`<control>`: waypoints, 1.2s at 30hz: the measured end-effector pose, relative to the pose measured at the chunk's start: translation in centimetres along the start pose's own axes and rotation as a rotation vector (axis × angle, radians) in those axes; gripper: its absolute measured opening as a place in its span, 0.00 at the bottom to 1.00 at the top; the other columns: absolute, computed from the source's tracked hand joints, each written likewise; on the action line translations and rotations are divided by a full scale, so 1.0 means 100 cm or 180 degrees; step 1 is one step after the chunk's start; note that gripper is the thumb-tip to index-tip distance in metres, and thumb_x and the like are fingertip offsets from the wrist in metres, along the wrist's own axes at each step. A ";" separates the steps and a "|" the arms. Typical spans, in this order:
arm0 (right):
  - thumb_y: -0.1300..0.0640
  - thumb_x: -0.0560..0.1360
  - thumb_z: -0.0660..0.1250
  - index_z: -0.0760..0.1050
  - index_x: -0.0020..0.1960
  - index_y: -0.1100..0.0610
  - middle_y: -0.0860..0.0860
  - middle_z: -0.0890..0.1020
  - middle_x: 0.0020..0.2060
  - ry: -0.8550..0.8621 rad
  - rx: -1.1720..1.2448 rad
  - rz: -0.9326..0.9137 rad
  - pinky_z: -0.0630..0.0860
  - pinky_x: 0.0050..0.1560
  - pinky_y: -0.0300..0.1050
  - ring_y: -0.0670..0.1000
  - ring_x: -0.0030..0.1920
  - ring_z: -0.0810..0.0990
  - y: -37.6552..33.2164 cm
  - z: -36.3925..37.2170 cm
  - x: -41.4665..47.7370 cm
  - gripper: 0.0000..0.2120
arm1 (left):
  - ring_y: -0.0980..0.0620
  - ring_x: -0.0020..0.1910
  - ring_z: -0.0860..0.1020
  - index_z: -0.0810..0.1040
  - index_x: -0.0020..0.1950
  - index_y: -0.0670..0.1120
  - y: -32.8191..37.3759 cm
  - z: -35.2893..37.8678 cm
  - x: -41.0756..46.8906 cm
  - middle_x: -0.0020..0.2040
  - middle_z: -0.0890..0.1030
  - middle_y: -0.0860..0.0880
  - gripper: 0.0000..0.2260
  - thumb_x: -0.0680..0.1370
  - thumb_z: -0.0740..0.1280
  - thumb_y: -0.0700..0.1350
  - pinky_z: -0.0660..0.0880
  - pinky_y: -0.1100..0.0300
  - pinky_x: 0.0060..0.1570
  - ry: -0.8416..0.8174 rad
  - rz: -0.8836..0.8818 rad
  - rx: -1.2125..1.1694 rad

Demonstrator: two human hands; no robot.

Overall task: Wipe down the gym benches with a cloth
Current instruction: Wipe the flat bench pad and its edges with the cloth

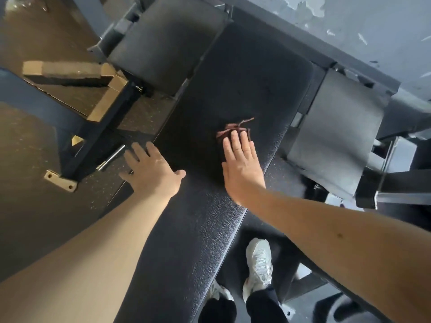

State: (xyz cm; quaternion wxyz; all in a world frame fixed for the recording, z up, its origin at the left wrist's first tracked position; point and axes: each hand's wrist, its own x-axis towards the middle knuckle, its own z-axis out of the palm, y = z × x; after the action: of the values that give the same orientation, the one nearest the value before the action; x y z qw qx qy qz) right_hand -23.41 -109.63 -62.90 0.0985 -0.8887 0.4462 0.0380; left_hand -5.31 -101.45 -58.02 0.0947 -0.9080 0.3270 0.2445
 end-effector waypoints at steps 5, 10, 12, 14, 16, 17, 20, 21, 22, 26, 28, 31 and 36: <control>0.48 0.83 0.54 0.52 0.82 0.58 0.57 0.50 0.82 -0.0404 -0.0234 -0.1740 0.46 0.81 0.58 0.59 0.82 0.43 -0.018 0.008 -0.023 0.31 | 0.35 0.78 0.60 0.47 0.83 0.45 -0.015 -0.001 0.008 0.81 0.57 0.39 0.57 0.67 0.75 0.70 0.65 0.32 0.70 -0.0442 -0.0576 -0.0426; 0.49 0.84 0.54 0.52 0.82 0.58 0.56 0.52 0.82 -0.0148 -0.0592 -0.0967 0.47 0.81 0.56 0.58 0.82 0.47 0.021 -0.012 0.056 0.30 | 0.35 0.74 0.66 0.49 0.83 0.44 -0.016 -0.001 0.012 0.78 0.63 0.39 0.57 0.67 0.74 0.71 0.69 0.33 0.68 -0.0532 -0.0561 -0.0398; 0.50 0.84 0.53 0.50 0.83 0.58 0.55 0.50 0.82 -0.0164 -0.0392 -0.0305 0.44 0.81 0.56 0.58 0.82 0.44 0.017 -0.016 0.074 0.30 | 0.36 0.74 0.67 0.49 0.83 0.44 -0.016 -0.001 0.014 0.77 0.64 0.39 0.58 0.67 0.74 0.71 0.69 0.33 0.68 -0.0537 -0.0570 -0.0351; 0.49 0.84 0.51 0.49 0.83 0.57 0.56 0.48 0.82 -0.0155 -0.0165 -0.0002 0.43 0.81 0.57 0.60 0.82 0.42 -0.003 -0.012 0.074 0.30 | 0.35 0.74 0.67 0.48 0.83 0.43 -0.014 -0.002 0.015 0.77 0.64 0.38 0.58 0.67 0.74 0.71 0.69 0.33 0.68 -0.0578 -0.0593 -0.0298; 0.47 0.85 0.50 0.48 0.83 0.55 0.58 0.47 0.82 -0.0227 -0.0164 -0.0228 0.43 0.80 0.59 0.62 0.81 0.41 -0.027 -0.008 0.056 0.30 | 0.35 0.75 0.67 0.49 0.82 0.43 -0.013 -0.002 0.016 0.78 0.64 0.38 0.59 0.66 0.75 0.71 0.69 0.32 0.68 -0.0611 -0.0633 -0.0307; 0.47 0.85 0.50 0.47 0.83 0.54 0.58 0.46 0.82 -0.0308 -0.0220 -0.0537 0.44 0.80 0.60 0.62 0.81 0.40 -0.038 -0.004 0.045 0.30 | 0.35 0.74 0.67 0.51 0.82 0.43 -0.013 -0.001 0.016 0.77 0.65 0.38 0.58 0.65 0.76 0.70 0.69 0.32 0.67 -0.0609 -0.0653 -0.0311; 0.44 0.85 0.50 0.48 0.83 0.49 0.58 0.47 0.82 -0.0476 -0.0304 -0.1669 0.44 0.80 0.60 0.61 0.81 0.40 -0.048 0.004 0.028 0.28 | 0.35 0.73 0.69 0.54 0.80 0.44 -0.014 0.002 0.016 0.75 0.68 0.38 0.57 0.63 0.76 0.72 0.71 0.31 0.65 -0.0555 -0.0654 -0.0304; 0.44 0.85 0.50 0.51 0.83 0.49 0.57 0.49 0.82 -0.0488 -0.0340 -0.1948 0.45 0.80 0.60 0.61 0.82 0.42 -0.045 0.003 0.035 0.28 | 0.35 0.73 0.69 0.54 0.80 0.44 -0.015 0.003 0.016 0.75 0.68 0.39 0.57 0.63 0.76 0.72 0.71 0.31 0.65 -0.0539 -0.0647 -0.0308; 0.45 0.85 0.52 0.54 0.82 0.48 0.56 0.51 0.82 -0.0494 -0.0410 -0.2102 0.46 0.80 0.61 0.61 0.82 0.44 -0.040 0.003 0.045 0.27 | 0.35 0.73 0.69 0.54 0.80 0.44 -0.016 0.003 0.016 0.76 0.67 0.38 0.57 0.64 0.75 0.72 0.70 0.31 0.66 -0.0533 -0.0627 -0.0311; 0.45 0.85 0.49 0.52 0.83 0.46 0.53 0.51 0.83 -0.0388 -0.0744 -0.1429 0.43 0.79 0.64 0.64 0.81 0.42 -0.019 -0.012 0.105 0.27 | 0.36 0.75 0.66 0.52 0.81 0.43 -0.014 0.002 0.017 0.77 0.65 0.38 0.57 0.66 0.76 0.70 0.67 0.30 0.68 -0.0555 -0.0637 -0.0337; 0.45 0.85 0.46 0.46 0.83 0.44 0.54 0.45 0.83 -0.0423 -0.0703 -0.0802 0.40 0.78 0.66 0.68 0.79 0.36 -0.025 -0.019 0.124 0.27 | 0.36 0.75 0.66 0.51 0.81 0.43 -0.013 0.002 0.017 0.78 0.63 0.38 0.57 0.66 0.76 0.69 0.67 0.31 0.68 -0.0570 -0.0648 -0.0316; 0.43 0.85 0.46 0.46 0.82 0.44 0.58 0.42 0.82 -0.0452 -0.0346 -0.0379 0.40 0.78 0.66 0.68 0.79 0.35 -0.058 -0.016 0.115 0.27 | 0.36 0.76 0.64 0.49 0.82 0.42 -0.012 0.001 0.020 0.79 0.62 0.37 0.58 0.66 0.75 0.70 0.65 0.34 0.71 -0.0656 -0.0644 -0.0276; 0.44 0.84 0.48 0.54 0.82 0.48 0.55 0.52 0.82 -0.0478 -0.0389 -0.1876 0.44 0.80 0.63 0.60 0.82 0.44 -0.064 0.005 0.061 0.28 | 0.35 0.81 0.50 0.41 0.82 0.39 -0.003 -0.009 0.024 0.83 0.43 0.37 0.61 0.69 0.72 0.72 0.54 0.38 0.78 -0.0478 -0.0210 0.0473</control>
State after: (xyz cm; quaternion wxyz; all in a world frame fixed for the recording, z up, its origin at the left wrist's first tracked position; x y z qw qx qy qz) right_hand -14.57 -110.61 -63.41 0.0843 -0.9788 0.1576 0.1002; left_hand -3.19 -102.79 -58.44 0.1939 -0.8878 0.3061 0.2837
